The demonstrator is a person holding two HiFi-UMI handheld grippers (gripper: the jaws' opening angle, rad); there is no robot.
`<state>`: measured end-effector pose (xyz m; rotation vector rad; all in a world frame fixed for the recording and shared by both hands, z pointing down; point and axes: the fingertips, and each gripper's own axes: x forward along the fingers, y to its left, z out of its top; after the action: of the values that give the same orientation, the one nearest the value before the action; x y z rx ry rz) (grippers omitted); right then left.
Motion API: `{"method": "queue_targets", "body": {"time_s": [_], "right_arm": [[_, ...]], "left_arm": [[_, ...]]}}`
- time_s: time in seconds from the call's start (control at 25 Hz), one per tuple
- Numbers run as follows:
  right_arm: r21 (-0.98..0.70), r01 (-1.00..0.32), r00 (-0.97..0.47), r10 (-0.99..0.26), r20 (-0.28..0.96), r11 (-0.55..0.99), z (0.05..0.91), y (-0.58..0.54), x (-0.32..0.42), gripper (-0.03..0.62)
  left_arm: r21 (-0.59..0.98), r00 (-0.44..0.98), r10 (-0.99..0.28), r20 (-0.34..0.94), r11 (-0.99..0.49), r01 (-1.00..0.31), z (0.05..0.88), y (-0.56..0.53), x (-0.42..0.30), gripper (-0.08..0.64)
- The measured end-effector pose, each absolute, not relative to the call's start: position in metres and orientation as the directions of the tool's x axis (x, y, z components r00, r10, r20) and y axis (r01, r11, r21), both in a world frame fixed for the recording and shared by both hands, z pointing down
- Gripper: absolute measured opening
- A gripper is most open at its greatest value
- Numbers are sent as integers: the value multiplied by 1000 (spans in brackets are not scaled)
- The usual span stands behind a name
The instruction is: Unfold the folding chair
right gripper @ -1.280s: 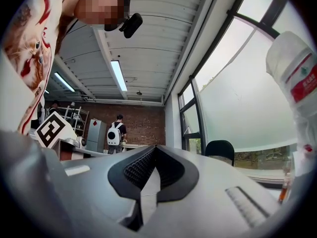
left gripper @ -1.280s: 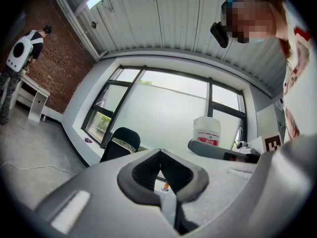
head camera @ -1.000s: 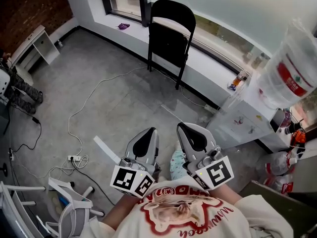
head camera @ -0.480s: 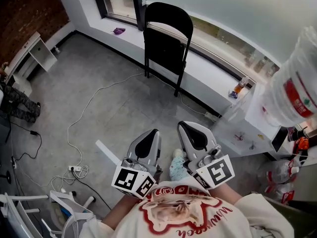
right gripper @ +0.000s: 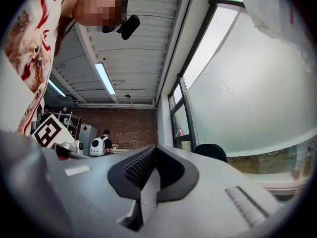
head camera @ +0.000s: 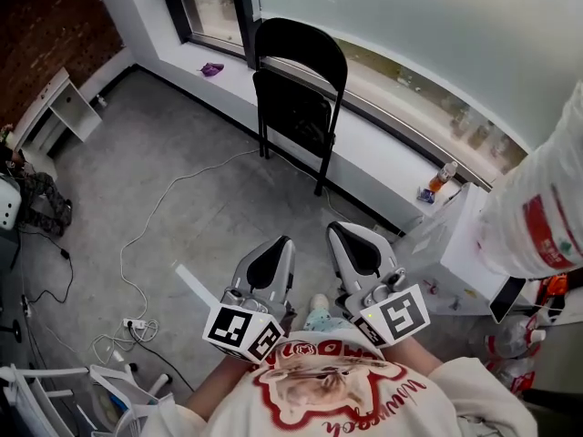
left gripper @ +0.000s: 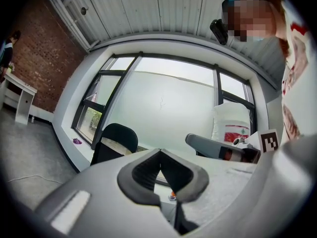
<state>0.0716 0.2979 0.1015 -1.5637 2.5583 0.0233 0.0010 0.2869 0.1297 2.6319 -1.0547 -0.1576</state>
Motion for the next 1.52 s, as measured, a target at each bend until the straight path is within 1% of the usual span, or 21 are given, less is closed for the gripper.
{"method": "queue_targets", "body": {"time_s": [0.52, 0.72, 0.88, 1.12, 1.2, 1.52], "right_arm": [[-77, -876, -467, -877, -114, 477, 106, 235, 120, 26], [-92, -866, -486, -871, -78, 491, 119, 219, 119, 25], [-94, -862, -493, -866, -78, 499, 120, 201, 117, 25], [-86, -879, -464, -883, -67, 469, 121, 168, 128, 26], [-86, -888, -445, -892, -80, 451, 120, 152, 135, 25], [-73, -914, -396, -917, -55, 399, 131, 74, 147, 26]], "left_arm": [[322, 692, -722, 14, -651, -687, 133, 225, 43, 0], [336, 678, -734, 24, -633, -697, 138, 210, 43, 0], [348, 668, -743, 33, -618, -705, 143, 192, 39, 0], [360, 684, -729, 19, -633, -685, 145, 150, 48, 0], [355, 695, -718, 17, -646, -676, 145, 134, 55, 0], [350, 743, -669, 22, -691, -633, 151, 50, 72, 0]]}}
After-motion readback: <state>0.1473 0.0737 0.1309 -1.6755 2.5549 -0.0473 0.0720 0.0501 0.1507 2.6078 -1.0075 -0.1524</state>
